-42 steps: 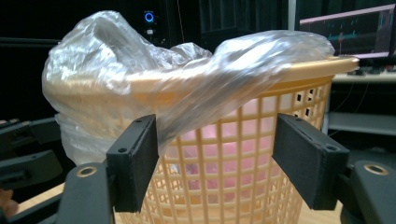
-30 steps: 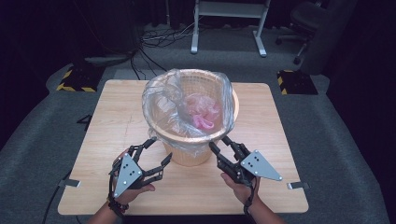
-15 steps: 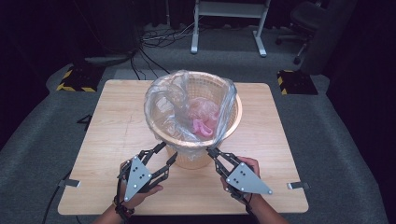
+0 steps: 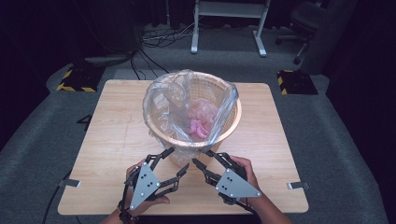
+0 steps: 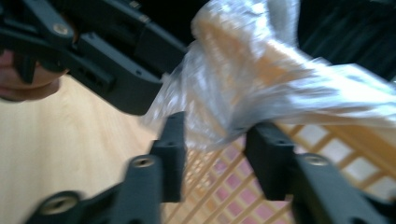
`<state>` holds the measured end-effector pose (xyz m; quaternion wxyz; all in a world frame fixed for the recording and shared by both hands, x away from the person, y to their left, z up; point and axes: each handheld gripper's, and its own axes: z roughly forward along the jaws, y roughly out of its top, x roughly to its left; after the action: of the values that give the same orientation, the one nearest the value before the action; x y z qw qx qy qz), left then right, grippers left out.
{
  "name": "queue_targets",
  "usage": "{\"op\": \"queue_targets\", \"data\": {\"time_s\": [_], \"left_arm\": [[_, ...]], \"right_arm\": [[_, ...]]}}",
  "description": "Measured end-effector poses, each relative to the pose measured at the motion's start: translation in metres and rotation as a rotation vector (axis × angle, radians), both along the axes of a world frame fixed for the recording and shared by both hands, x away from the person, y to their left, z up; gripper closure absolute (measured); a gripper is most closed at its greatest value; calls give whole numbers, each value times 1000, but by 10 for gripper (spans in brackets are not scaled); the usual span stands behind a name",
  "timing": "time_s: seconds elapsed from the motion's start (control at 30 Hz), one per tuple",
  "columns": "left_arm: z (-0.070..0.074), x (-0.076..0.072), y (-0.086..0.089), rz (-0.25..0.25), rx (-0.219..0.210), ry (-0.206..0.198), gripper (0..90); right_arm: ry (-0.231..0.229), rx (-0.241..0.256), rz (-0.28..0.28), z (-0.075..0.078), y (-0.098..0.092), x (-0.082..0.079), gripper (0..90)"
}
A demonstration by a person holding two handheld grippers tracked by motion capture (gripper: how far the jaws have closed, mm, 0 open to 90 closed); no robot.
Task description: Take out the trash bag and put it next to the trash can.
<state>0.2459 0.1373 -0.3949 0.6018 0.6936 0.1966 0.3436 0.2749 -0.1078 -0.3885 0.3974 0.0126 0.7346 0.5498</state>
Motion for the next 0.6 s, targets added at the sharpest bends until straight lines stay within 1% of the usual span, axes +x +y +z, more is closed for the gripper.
{"op": "queue_targets", "data": {"time_s": [0.07, 0.13, 0.2, 0.23, 0.27, 0.33, 0.37, 0.43, 0.47, 0.5, 0.53, 0.6], "left_arm": [[0, -4, -3, 13, 27, -23, 358], [0, -5, -4, 7, 31, -24, 358], [0, -4, -6, 9, 55, -15, 348], [-1, -3, -8, 14, 68, -10, 347], [-2, -2, -10, 28, 82, -16, 345], [-1, -1, -13, 36, 92, -23, 340], [-1, 0, -14, 54, 91, -31, 340], [-2, 2, -16, 77, 97, -38, 342], [-3, 4, -18, 89, 97, -38, 349], [-4, 6, -19, 106, 109, -40, 366], [-5, 7, -21, 122, 123, -44, 393], [-6, 10, -23, 141, 124, -55, 471]], "right_arm": [[21, -32, 20, -2, -2, -1, 478], [38, -41, 25, -5, -4, -1, 449], [69, -52, 45, -9, -6, -3, 430], [71, -63, 40, -10, -6, -4, 430], [73, -81, 35, -12, -6, -5, 429], [84, -121, 32, -15, -5, -6, 420], [93, -132, 31, -17, -7, -7, 419], [139, -128, 40, -20, -14, -5, 416], [154, -124, 32, -22, -18, -4, 414], [165, -122, 24, -24, -22, -4, 410], [175, -115, 16, -25, -26, -3, 411], [188, -117, -1, -27, -32, -2, 411]]}}
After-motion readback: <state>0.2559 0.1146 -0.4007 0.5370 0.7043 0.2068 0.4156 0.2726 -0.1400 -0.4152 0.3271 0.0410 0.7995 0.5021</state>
